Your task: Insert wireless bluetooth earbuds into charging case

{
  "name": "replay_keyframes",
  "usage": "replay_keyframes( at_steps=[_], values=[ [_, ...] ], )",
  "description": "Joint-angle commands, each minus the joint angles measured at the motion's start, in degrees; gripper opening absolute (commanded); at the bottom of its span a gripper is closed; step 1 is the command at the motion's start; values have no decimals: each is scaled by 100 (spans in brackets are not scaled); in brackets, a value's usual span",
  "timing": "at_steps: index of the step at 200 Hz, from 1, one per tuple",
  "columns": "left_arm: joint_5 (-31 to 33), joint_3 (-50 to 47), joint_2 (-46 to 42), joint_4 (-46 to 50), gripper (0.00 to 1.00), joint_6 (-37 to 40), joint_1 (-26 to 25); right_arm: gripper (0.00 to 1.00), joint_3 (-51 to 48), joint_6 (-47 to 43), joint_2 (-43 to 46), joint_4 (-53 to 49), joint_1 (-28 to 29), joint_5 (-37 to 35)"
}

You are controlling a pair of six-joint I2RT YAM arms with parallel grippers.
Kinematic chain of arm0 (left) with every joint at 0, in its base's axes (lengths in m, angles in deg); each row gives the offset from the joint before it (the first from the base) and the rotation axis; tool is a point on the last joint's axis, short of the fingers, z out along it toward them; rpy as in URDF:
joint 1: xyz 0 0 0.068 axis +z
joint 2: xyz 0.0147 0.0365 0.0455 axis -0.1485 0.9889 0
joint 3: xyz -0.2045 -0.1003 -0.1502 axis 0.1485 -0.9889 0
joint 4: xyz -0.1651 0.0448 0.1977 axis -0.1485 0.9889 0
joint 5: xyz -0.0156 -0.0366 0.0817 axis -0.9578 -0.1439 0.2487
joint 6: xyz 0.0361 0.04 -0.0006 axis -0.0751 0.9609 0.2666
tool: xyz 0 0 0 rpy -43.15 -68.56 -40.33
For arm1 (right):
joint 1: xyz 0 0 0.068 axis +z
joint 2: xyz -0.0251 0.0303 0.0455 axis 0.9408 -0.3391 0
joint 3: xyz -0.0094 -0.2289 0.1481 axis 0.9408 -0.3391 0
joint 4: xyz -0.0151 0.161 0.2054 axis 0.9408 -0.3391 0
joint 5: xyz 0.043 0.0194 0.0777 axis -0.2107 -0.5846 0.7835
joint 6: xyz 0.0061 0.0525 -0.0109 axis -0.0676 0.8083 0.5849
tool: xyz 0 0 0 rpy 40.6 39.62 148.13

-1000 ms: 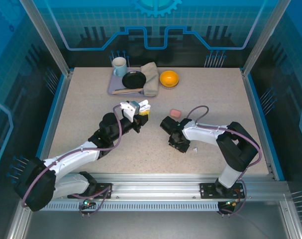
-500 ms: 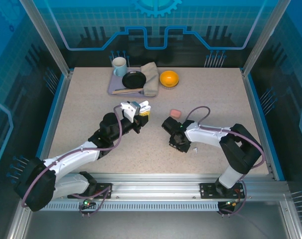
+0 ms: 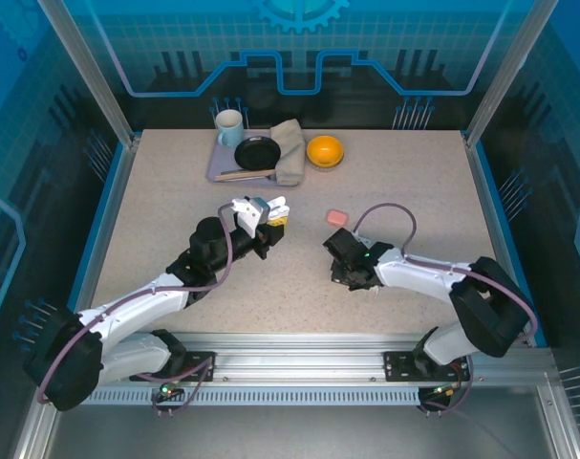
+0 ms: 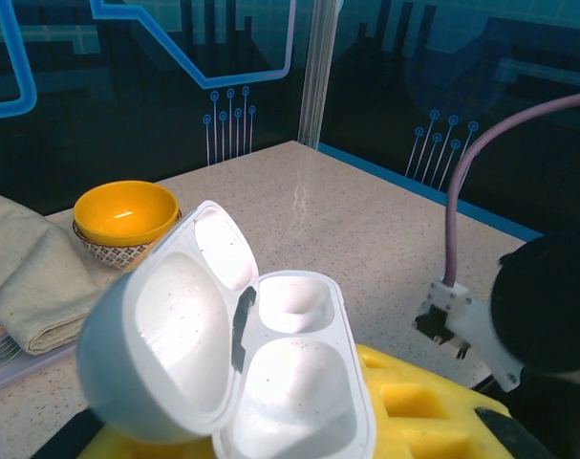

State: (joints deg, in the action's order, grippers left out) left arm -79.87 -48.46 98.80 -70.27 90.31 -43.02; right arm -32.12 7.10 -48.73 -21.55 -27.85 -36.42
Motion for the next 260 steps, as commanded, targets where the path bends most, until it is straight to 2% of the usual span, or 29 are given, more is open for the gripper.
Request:
replay_keyframes(
  at_steps=[1, 50, 99, 164, 260],
  values=[
    [-66, 7, -124, -74, 0, 105, -46, 18, -101, -722, 501, 518, -64, -383],
    [-23, -3, -67, -65, 0, 85, -45, 18, 168, -1663, 1416, 775, -162, -476],
    [-125, 214, 65, 29, 0, 151, -50, 18, 720, -2248, 2030, 1327, -416, -123],
    [-226, 792, 476, 26, 0, 138, -56, 16, 1545, -2503, 2089, 2210, -517, 465],
    [-291, 1921, 1475, -277, 0, 126, -287, 16, 1609, -2245, 1986, 3408, -488, 920]
  ],
)
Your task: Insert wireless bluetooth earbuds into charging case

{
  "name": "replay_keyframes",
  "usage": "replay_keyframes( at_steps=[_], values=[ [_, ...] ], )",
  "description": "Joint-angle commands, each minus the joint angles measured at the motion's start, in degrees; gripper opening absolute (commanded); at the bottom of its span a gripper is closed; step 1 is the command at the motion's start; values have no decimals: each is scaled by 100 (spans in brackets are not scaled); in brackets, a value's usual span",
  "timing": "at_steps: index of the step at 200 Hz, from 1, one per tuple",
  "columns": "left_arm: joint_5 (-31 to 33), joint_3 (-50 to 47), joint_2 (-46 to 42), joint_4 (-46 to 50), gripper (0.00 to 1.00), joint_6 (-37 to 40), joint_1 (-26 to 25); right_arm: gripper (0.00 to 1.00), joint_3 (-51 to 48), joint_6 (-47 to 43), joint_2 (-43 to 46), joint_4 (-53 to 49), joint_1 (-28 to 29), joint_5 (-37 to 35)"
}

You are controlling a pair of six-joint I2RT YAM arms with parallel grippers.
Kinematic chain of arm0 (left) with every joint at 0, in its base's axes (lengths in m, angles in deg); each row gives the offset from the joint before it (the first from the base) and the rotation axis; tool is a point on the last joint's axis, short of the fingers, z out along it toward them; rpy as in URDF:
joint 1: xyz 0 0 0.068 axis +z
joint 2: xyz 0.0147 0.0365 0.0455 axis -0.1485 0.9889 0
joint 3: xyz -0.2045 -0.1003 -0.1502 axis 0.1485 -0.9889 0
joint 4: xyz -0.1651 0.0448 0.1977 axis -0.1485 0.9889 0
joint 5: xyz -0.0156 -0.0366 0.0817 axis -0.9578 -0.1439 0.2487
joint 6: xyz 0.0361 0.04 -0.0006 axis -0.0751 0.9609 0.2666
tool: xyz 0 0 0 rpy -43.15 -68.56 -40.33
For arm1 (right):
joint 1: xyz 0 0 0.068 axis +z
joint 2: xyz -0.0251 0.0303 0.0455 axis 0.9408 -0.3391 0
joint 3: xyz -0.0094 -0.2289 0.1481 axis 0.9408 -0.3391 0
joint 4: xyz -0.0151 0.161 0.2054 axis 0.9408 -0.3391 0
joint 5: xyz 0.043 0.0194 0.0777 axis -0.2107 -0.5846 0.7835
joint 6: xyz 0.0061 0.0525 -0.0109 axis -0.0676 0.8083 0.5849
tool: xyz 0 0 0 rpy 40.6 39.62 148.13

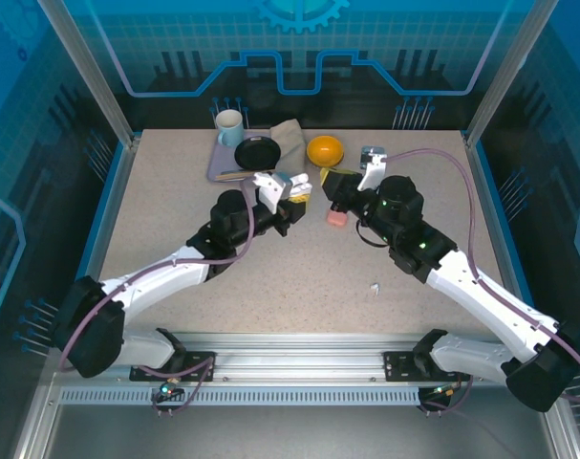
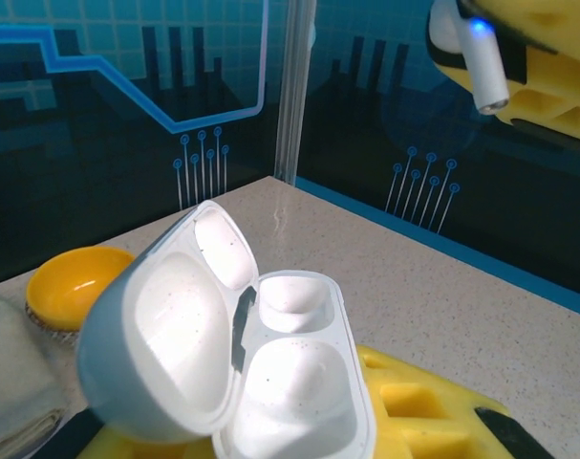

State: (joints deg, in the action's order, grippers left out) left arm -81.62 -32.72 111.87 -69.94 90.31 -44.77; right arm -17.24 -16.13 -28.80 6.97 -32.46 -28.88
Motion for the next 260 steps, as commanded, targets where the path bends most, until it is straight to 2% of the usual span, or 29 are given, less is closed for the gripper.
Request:
replay_keyframes(
  at_steps=[1, 102, 260],
  values=[
    [-118, 357, 175, -310, 0, 132, -121, 16, 122, 81, -9, 570, -23, 167],
    [8, 839, 444, -257, 0, 340, -278, 14, -3, 273, -352, 997, 140, 231],
    [232, 704, 556, -613, 0, -65, -280, 14, -117, 318, -303, 811, 187, -81]
  ],
)
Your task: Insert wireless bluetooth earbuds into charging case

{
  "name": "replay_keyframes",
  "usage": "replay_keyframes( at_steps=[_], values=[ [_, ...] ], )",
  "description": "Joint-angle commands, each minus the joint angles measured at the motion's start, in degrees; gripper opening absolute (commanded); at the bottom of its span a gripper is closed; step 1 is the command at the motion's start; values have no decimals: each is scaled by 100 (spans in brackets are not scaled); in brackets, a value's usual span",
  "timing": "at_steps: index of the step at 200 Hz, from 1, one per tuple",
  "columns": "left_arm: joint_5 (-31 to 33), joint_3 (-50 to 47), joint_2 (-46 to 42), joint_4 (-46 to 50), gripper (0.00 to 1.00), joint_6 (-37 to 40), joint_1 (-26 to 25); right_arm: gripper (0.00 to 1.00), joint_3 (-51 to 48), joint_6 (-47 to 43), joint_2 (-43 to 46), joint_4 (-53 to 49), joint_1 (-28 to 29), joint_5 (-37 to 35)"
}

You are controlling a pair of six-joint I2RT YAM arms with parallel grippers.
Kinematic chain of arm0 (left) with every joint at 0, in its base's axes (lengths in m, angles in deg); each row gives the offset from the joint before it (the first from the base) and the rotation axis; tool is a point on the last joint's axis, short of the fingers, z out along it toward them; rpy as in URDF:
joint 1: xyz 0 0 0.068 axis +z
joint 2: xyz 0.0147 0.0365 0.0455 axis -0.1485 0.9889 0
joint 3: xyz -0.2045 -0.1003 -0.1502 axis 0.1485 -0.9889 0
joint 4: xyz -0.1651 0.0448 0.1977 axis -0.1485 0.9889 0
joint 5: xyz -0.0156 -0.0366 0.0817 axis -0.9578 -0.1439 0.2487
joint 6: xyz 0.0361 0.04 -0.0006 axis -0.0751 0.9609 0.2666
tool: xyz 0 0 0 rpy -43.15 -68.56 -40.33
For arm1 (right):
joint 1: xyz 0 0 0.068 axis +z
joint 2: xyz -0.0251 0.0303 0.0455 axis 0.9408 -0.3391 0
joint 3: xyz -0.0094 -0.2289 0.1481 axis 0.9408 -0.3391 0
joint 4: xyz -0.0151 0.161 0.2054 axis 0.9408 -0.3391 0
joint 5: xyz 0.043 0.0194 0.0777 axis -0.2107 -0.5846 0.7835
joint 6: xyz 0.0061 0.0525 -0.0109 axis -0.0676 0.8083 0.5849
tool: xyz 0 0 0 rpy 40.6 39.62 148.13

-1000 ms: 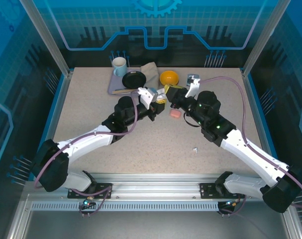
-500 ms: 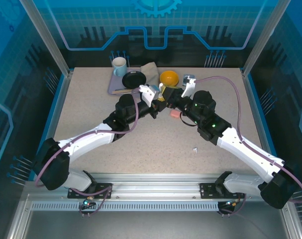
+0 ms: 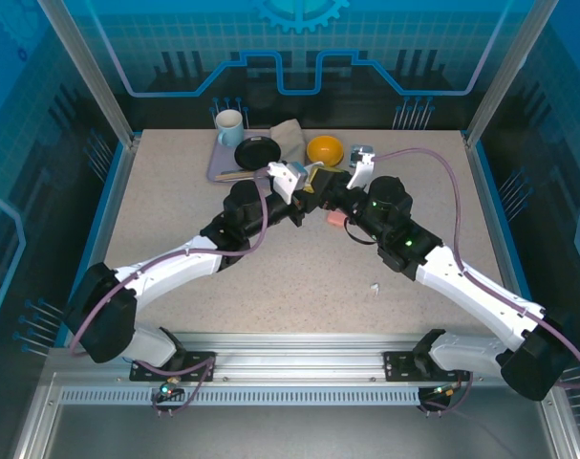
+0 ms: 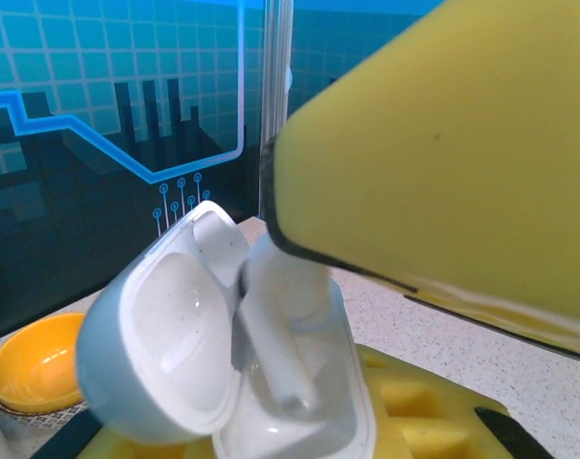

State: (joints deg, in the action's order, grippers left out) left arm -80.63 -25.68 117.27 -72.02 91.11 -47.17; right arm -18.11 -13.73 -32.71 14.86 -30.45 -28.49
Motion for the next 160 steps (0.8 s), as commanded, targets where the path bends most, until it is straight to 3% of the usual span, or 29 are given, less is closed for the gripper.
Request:
replay_keyframes(
  at_steps=[1, 122, 136, 160],
  values=[
    [134, -6, 18, -412, 0, -145, -39, 14, -32, 79, 90, 23, -16, -119],
    [100, -428, 37, -734, 0, -257, -46, 19, 200, 640, 352, -283, -624, 547],
    [48, -512, 2, -744, 0, -182, -41, 24, 333, 801, 364, -680, -742, 683],
    [-120, -618, -40, -790, 0, -40, -40, 43, 729, 838, 338, -1630, -850, 951]
  ],
)
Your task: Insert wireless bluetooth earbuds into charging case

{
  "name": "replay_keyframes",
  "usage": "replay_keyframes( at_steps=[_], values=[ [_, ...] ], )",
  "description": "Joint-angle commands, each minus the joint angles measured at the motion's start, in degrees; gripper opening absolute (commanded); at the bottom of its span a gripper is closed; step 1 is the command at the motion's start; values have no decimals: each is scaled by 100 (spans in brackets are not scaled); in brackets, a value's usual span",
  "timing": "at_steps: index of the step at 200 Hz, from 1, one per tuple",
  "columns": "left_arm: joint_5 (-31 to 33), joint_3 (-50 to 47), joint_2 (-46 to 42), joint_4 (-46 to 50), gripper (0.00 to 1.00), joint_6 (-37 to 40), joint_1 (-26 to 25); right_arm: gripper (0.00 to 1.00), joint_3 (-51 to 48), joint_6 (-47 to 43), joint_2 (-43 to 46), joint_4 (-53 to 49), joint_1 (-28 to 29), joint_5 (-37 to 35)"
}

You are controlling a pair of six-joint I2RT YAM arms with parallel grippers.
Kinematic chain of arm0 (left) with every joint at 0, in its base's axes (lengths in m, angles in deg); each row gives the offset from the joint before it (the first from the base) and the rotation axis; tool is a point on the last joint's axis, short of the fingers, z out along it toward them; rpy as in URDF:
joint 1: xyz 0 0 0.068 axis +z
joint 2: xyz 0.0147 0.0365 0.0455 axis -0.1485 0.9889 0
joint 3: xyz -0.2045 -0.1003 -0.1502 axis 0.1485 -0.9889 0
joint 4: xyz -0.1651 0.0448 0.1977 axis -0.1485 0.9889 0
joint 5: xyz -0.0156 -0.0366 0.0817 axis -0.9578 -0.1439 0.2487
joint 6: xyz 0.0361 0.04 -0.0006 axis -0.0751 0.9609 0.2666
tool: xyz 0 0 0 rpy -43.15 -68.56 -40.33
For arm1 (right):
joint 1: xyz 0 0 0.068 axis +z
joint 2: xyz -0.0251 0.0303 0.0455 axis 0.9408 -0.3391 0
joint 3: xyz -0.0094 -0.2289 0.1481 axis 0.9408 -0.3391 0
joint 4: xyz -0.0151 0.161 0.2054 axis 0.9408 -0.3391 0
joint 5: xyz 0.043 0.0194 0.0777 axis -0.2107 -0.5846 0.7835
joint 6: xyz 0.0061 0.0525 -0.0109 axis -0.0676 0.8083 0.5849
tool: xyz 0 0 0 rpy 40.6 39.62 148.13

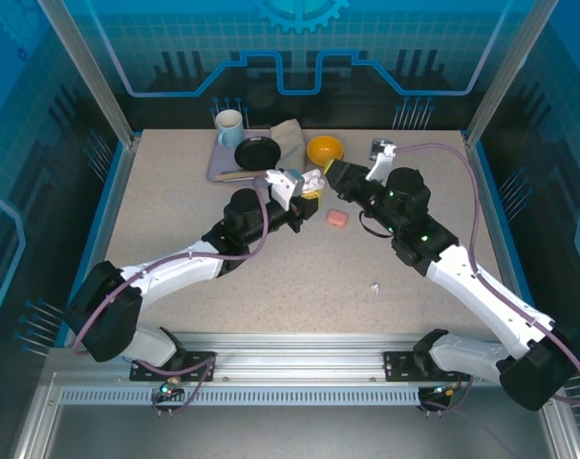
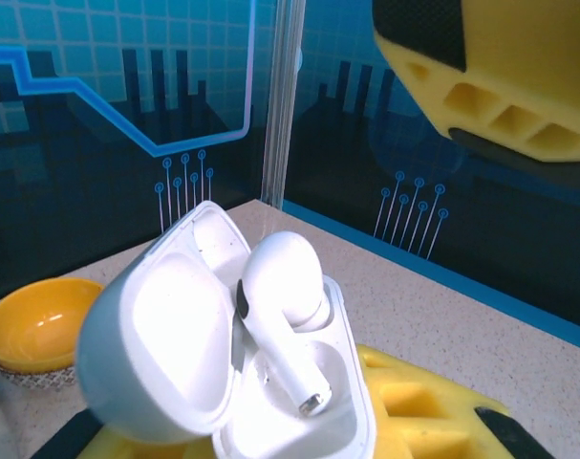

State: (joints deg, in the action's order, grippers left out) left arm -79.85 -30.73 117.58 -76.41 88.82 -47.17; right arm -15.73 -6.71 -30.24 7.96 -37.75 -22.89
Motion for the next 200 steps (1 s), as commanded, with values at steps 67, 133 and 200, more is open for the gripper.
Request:
replay_keyframes(
  at_steps=[67, 133, 200],
  values=[
    [-828, -210, -281, -201, 0, 496, -35, 48, 960, -14, 145, -2395, -94, 993],
    [-960, -168, -414, -86, 0, 506, -35, 44, 694, -72, 65, -2543, 141, 931],
    [-971, -112, -432, 3, 0, 504, -37, 41, 866, -180, -182, -2507, 277, 913]
  ],
)
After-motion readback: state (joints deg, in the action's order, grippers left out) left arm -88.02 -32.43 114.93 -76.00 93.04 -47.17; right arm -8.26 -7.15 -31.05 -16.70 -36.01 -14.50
